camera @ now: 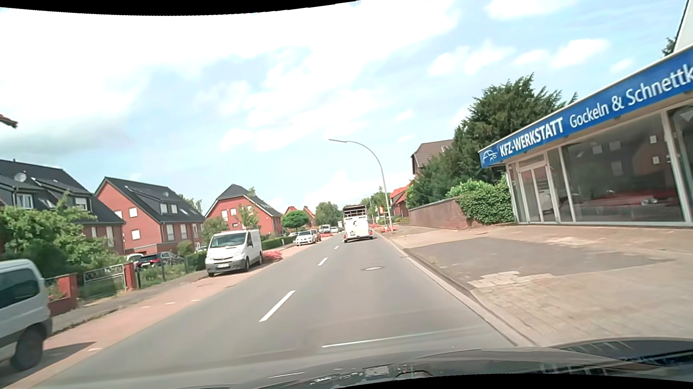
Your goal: Follow the waypoints while adhering to traffic rules and regulations
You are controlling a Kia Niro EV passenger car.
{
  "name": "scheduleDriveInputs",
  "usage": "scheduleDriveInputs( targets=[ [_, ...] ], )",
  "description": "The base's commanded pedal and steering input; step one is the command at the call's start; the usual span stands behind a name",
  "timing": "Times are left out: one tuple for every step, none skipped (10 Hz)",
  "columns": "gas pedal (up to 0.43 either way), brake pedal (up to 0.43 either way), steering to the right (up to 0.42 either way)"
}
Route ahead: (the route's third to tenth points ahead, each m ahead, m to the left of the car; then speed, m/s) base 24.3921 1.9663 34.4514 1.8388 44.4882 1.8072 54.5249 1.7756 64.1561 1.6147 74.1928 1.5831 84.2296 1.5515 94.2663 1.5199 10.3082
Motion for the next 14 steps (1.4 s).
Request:
scheduleDriveInputs(
  targets=[
    [0.15,0.0,-0.008],
    [0.15,0.0,-0.007],
    [0.15,0.0,-0.007],
    [0.15,0.0,-0.006],
    [0.15,0.0,-0.005],
    [0.15,0.0,-0.004],
    [0.15,0.0,-0.004],
    [0.15,0.0,-0.004],
    [0.157,0.0,-0.004],
    [0.157,0.0,-0.004],
    [0.157,0.0,-0.004],
    [0.157,0.0,-0.004],
    [0.157,0.0,-0.004],
    [0.157,0.0,-0.003]
  ],
)
